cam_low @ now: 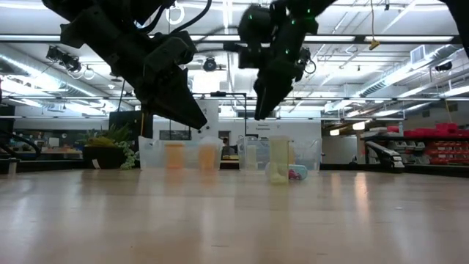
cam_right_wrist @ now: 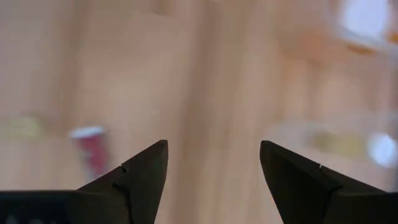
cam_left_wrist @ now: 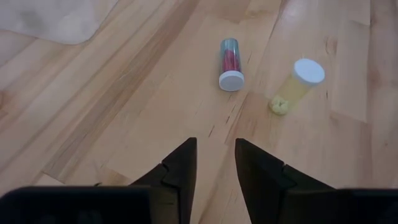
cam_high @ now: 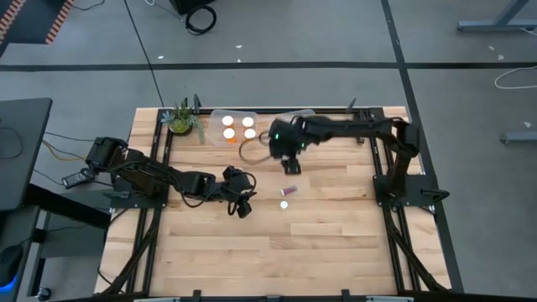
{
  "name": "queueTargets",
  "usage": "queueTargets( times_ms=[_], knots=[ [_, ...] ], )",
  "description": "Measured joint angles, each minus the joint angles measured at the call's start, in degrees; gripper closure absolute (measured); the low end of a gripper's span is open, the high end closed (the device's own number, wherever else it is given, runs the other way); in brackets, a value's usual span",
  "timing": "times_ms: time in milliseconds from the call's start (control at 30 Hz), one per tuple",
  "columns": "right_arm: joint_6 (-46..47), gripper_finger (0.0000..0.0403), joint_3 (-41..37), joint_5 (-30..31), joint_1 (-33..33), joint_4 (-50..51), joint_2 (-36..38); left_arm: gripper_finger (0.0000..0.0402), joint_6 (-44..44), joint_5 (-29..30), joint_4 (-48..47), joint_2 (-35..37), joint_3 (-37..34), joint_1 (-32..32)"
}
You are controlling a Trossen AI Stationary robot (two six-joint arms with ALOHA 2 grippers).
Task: Pick and place medicine bottles into bin by pill shape (circle, oval)
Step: Put the small yellow pill bottle into the right bin
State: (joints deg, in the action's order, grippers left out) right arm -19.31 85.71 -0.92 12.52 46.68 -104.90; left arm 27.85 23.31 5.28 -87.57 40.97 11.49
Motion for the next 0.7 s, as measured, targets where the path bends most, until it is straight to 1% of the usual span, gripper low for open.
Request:
queueTargets(
  times_ms=[233,367,500,567,700],
  knots=[
    [0.73,0.0141,0.00,-1.23,-12.10,-0.03,0.00,0.0278,0.05,0.00,-0.70,0.00,0.00,0.02],
    [1.27,0.0141,0.00,-1.24,-17.09,-0.78,0.00,0.0281,0.51,-0.44,-2.54,0.00,0.00,0.02],
    [2.92,0.0141,0.00,-1.23,-20.16,-1.80,0.00,0.0285,2.33,-2.25,-6.17,0.00,0.00,0.02],
    [3.25,0.0141,-1.28,-1.23,-20.97,-3.75,0.04,0.0284,2.61,-2.54,-7.61,0.00,-0.02,0.04],
    [4.04,0.0141,-6.03,-0.99,-21.49,-8.51,0.00,0.0287,2.76,0.57,-8.81,1.94,-0.01,0.99]
  ],
)
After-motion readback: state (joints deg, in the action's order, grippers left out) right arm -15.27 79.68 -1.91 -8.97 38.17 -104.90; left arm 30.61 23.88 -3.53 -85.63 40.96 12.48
